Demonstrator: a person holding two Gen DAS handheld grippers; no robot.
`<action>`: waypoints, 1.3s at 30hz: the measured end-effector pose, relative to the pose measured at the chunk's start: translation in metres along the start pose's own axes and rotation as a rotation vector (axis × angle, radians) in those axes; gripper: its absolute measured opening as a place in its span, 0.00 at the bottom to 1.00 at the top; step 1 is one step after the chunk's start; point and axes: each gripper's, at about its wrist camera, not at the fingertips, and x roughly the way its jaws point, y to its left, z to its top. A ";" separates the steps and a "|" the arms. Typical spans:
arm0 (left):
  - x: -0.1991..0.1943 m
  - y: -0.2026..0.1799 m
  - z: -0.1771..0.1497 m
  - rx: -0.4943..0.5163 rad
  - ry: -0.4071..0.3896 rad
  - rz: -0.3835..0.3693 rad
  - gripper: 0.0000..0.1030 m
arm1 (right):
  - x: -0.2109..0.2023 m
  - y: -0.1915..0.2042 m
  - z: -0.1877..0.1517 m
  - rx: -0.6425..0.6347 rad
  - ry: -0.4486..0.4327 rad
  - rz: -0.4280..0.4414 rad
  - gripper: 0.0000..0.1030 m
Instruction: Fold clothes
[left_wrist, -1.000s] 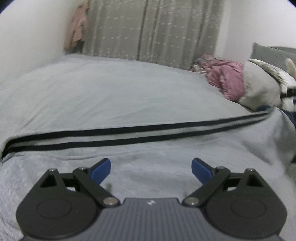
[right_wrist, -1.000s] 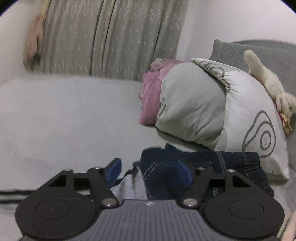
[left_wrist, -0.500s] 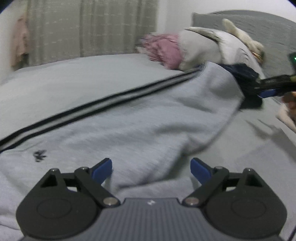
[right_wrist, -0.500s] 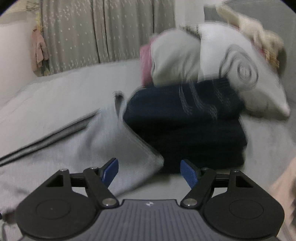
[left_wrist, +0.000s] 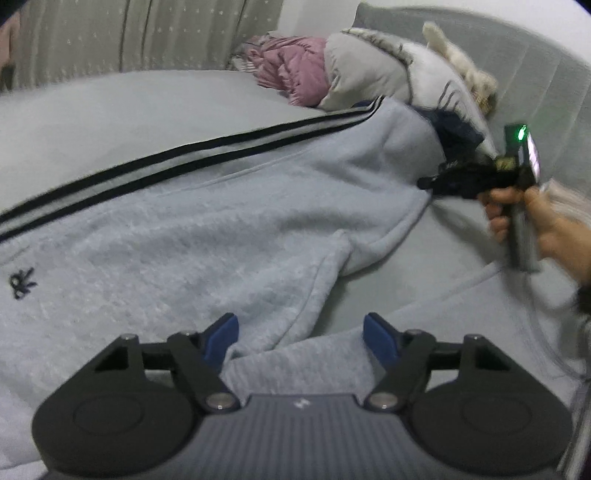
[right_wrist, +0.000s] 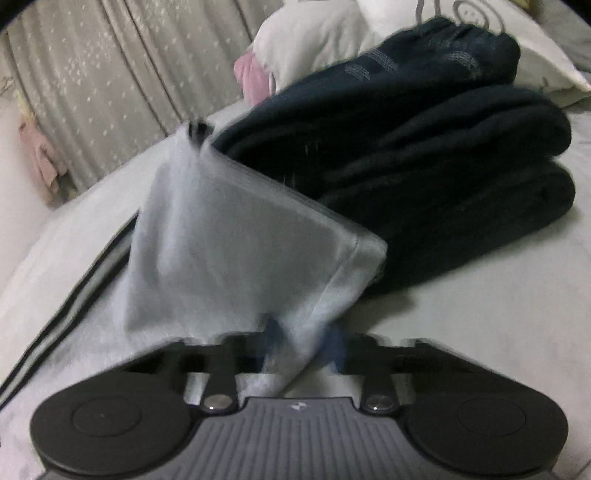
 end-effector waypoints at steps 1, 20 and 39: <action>0.000 0.003 0.000 -0.015 0.003 -0.001 0.70 | 0.001 0.001 0.001 -0.017 -0.003 -0.043 0.03; -0.149 0.099 -0.050 -0.170 -0.259 0.684 0.94 | -0.062 0.151 -0.047 -0.488 -0.024 0.199 0.41; -0.141 0.233 -0.039 -0.547 -0.312 0.664 0.74 | 0.060 0.372 -0.108 -1.221 0.113 0.588 0.42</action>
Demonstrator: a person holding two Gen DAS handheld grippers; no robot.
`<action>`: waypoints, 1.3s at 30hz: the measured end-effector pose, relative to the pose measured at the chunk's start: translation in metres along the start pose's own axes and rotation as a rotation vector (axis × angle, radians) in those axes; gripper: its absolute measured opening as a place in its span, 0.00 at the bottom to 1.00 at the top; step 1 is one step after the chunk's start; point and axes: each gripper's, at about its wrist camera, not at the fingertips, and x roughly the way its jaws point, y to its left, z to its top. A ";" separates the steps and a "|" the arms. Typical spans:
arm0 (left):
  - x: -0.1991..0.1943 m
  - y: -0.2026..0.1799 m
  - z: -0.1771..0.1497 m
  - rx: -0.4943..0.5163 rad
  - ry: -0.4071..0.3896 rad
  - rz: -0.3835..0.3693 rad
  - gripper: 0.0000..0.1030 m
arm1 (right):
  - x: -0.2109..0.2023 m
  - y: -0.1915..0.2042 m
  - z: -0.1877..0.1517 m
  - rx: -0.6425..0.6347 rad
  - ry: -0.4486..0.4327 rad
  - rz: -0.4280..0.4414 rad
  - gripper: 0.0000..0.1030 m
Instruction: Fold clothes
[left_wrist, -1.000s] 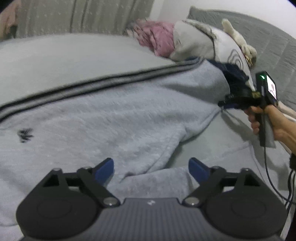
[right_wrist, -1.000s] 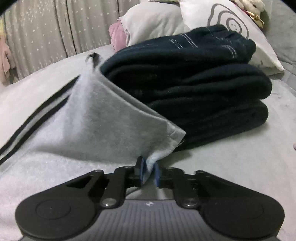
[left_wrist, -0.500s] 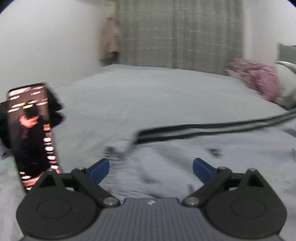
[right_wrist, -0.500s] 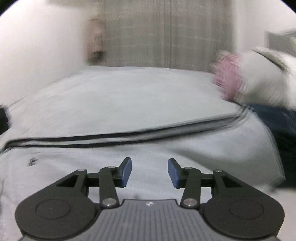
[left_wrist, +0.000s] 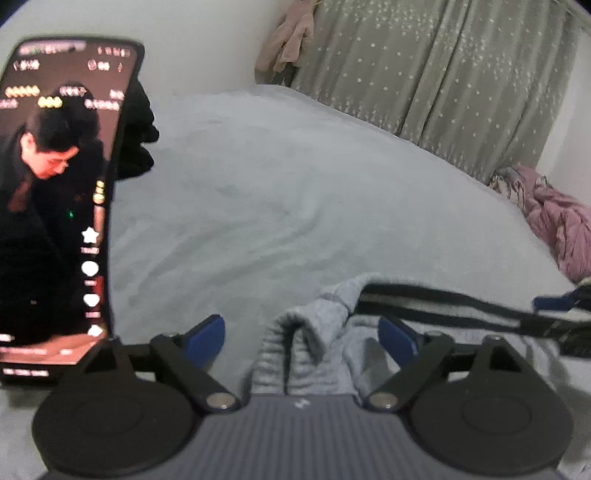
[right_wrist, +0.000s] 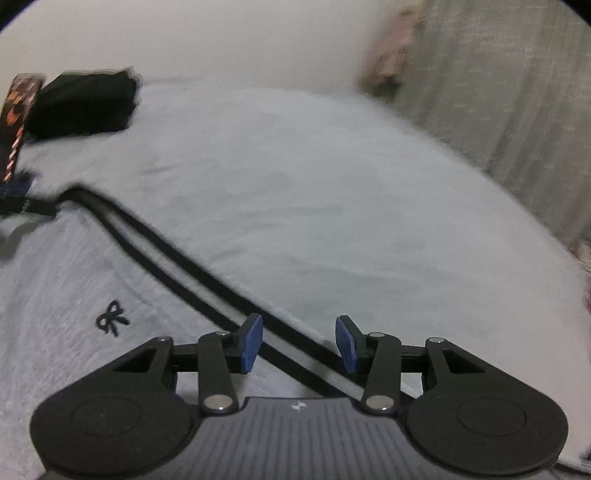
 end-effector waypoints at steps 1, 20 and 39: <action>0.005 0.000 0.001 0.004 0.000 0.006 0.61 | 0.003 0.006 0.002 -0.015 0.011 0.010 0.42; 0.007 -0.051 0.007 0.128 -0.012 0.197 0.34 | 0.040 -0.011 0.041 0.105 -0.064 -0.001 0.05; 0.002 -0.048 0.007 0.074 -0.082 0.125 0.18 | 0.041 -0.008 0.013 -0.015 0.007 0.121 0.04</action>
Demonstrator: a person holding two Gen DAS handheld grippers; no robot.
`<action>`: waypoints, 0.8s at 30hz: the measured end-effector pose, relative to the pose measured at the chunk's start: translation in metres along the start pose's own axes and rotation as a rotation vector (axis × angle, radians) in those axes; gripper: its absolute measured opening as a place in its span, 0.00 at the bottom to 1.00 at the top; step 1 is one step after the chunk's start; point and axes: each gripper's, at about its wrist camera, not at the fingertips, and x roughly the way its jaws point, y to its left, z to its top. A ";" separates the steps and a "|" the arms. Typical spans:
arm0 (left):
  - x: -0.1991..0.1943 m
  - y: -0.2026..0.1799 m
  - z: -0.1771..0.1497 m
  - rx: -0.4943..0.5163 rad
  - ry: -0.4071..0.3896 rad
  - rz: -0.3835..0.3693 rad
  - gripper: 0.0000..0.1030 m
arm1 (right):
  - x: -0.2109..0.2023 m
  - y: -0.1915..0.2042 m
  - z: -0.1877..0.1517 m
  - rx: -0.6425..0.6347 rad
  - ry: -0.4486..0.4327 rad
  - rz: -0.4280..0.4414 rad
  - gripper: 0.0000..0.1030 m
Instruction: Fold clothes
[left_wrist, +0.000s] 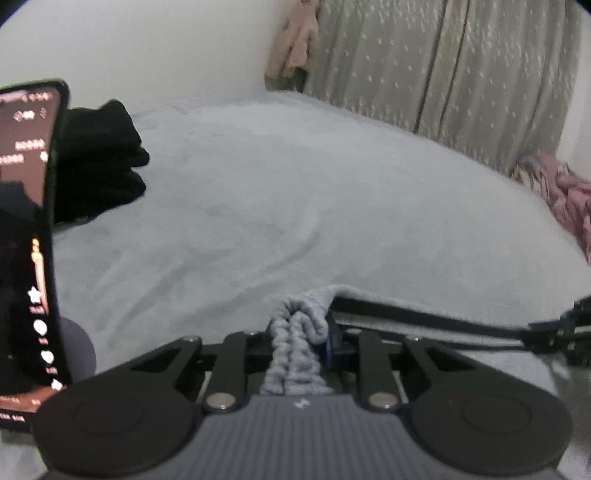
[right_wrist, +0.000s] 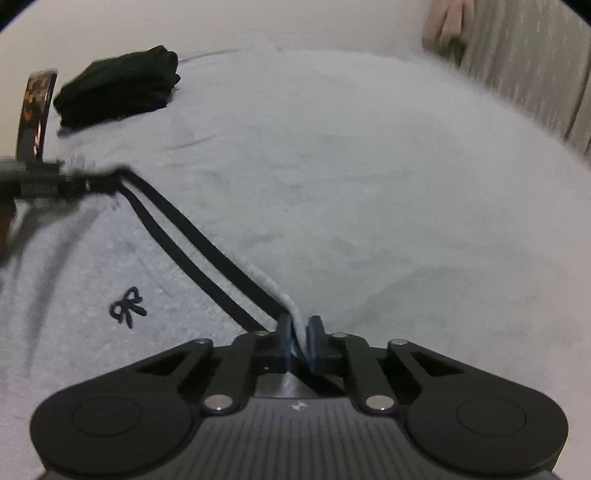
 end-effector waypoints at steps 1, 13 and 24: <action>-0.002 -0.001 0.001 0.009 -0.022 0.010 0.18 | -0.006 0.002 -0.001 -0.009 -0.016 -0.025 0.04; 0.005 0.004 0.007 0.015 0.074 0.047 0.77 | 0.026 0.031 0.020 0.018 -0.035 -0.283 0.22; -0.059 -0.018 -0.021 0.119 0.150 0.034 0.85 | -0.137 0.073 -0.007 0.124 -0.076 -0.325 0.54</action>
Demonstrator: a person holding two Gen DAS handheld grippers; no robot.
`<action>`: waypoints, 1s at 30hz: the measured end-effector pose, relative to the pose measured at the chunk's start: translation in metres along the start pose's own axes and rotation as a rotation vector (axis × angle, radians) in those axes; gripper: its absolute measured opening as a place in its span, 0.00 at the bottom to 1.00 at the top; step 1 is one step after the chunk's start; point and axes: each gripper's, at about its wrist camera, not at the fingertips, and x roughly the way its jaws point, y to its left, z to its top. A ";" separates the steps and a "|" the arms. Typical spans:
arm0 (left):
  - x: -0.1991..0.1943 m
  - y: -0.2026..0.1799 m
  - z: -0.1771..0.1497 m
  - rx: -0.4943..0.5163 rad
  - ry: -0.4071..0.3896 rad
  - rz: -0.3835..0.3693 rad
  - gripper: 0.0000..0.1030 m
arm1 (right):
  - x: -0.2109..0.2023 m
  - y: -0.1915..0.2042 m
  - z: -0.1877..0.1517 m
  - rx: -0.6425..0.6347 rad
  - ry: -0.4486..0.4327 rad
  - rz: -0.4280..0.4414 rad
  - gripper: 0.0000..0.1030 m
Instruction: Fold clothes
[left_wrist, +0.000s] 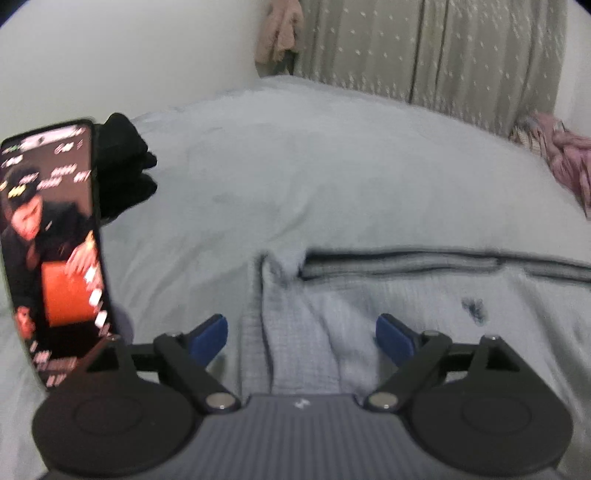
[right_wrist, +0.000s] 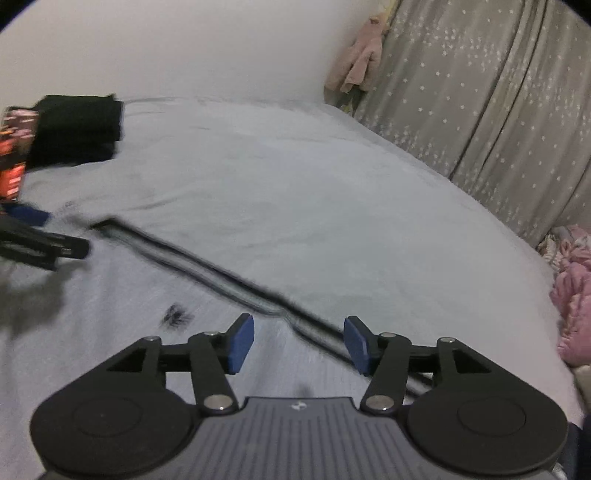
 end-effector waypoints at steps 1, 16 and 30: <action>-0.006 0.000 -0.005 0.005 0.002 -0.003 0.85 | -0.015 0.002 -0.008 0.018 -0.003 -0.001 0.54; -0.082 0.066 -0.094 -0.202 0.134 -0.111 0.89 | -0.168 0.064 -0.170 0.138 -0.017 0.099 0.55; -0.111 0.058 -0.116 -0.277 0.004 -0.066 0.16 | -0.189 0.104 -0.221 0.028 -0.111 0.283 0.44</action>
